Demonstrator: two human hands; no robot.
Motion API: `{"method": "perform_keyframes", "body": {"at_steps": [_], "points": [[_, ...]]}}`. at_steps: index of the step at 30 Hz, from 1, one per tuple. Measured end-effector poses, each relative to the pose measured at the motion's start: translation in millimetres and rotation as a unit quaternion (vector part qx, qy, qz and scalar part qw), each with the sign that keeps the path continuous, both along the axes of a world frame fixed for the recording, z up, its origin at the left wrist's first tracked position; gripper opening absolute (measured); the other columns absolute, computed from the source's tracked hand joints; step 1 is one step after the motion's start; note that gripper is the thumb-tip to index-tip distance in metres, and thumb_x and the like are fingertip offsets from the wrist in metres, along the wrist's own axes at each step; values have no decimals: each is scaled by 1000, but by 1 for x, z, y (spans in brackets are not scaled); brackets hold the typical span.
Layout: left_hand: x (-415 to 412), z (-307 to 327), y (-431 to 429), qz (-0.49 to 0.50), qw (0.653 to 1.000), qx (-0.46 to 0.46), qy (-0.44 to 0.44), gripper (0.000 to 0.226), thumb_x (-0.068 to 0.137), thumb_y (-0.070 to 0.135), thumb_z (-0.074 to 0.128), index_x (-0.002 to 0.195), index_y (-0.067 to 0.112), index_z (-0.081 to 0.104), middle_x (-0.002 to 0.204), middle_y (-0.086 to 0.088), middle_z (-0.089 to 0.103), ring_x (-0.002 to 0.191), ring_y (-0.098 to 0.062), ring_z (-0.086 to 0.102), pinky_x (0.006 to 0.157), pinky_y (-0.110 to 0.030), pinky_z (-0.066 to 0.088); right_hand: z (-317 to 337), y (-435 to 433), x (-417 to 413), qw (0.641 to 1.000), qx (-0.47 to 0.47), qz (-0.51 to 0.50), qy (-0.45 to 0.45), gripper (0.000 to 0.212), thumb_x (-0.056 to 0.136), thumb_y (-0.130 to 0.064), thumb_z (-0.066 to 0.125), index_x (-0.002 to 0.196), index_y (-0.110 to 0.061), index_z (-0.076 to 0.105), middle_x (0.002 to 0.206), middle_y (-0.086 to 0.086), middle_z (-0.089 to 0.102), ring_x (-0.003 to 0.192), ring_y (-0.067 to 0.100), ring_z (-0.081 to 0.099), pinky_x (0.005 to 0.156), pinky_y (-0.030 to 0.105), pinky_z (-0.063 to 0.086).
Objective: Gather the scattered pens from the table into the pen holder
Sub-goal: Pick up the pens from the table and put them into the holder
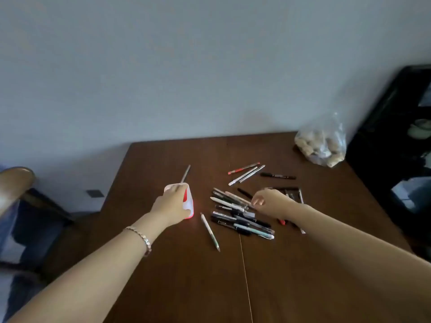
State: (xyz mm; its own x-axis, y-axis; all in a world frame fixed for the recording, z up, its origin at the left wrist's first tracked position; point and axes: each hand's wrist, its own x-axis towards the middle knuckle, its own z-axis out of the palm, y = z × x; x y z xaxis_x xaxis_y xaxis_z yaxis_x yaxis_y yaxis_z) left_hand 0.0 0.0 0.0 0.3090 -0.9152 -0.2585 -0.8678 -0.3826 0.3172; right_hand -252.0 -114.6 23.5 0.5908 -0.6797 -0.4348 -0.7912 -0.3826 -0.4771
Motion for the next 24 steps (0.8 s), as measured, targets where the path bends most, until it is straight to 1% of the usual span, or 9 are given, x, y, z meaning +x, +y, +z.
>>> {"method": "perform_keyframes", "body": {"at_steps": [3,7,9,12,14,16,19,22,24], "points": [[18,-19,3,23,1000,-4,-8,81,73,26,71,139,20,24,147,-6,29,130,-28,38,98,-46,43,-31,6,1,998,21,2,58,29,91,-18,44,115,-16,59,123,5,61,112,23,56,96,33,46],[42,-35,-11,39,998,39,-41,103,70,29,76,144,11,7,157,-11,6,144,-27,8,109,-48,29,-66,4,2,997,16,-19,67,28,88,-15,45,109,-15,63,118,8,65,107,24,59,94,38,49],[55,-43,-22,42,996,56,-52,111,68,28,79,145,10,1,157,-10,0,145,-26,3,110,-49,27,-77,0,2,996,10,-28,79,30,87,-10,45,111,-12,63,119,9,64,109,25,59,94,38,49],[67,-54,-37,45,996,70,-11,109,65,26,81,145,12,8,156,-9,12,141,-29,19,106,-50,31,-100,-1,-4,992,-13,-37,116,32,88,-13,49,118,-16,57,125,6,56,112,25,55,94,39,49],[71,-60,-42,47,997,59,11,97,62,25,82,139,14,24,149,-10,28,129,-32,40,97,-49,40,-115,0,-9,989,-31,-40,140,35,88,-14,52,122,-16,52,127,7,52,116,25,50,94,39,47],[72,-65,-39,56,998,28,28,83,57,24,83,127,15,39,136,-8,39,113,-30,53,85,-45,49,-128,2,-12,986,-50,-35,155,37,88,-16,52,125,-14,49,127,7,50,119,26,46,96,39,43],[67,-77,-15,89,992,-19,83,76,48,29,85,112,16,48,118,-7,48,102,-22,56,79,-42,55,-144,5,-14,984,-80,-33,155,35,89,-18,52,124,-12,48,125,8,48,117,27,46,96,39,42],[50,-94,27,99,985,-45,136,75,40,53,83,98,17,53,101,-7,58,87,-17,61,62,-22,53,-157,9,-14,984,-105,-49,136,30,90,-18,52,119,-10,50,122,10,49,113,27,47,95,39,43],[33,-103,55,104,982,-42,150,78,42,63,81,102,20,53,103,-1,58,92,-11,57,63,-13,49,-163,11,-13,983,-107,-42,142,29,92,-16,47,120,-10,49,121,10,50,113,27,47,95,38,41]]}}
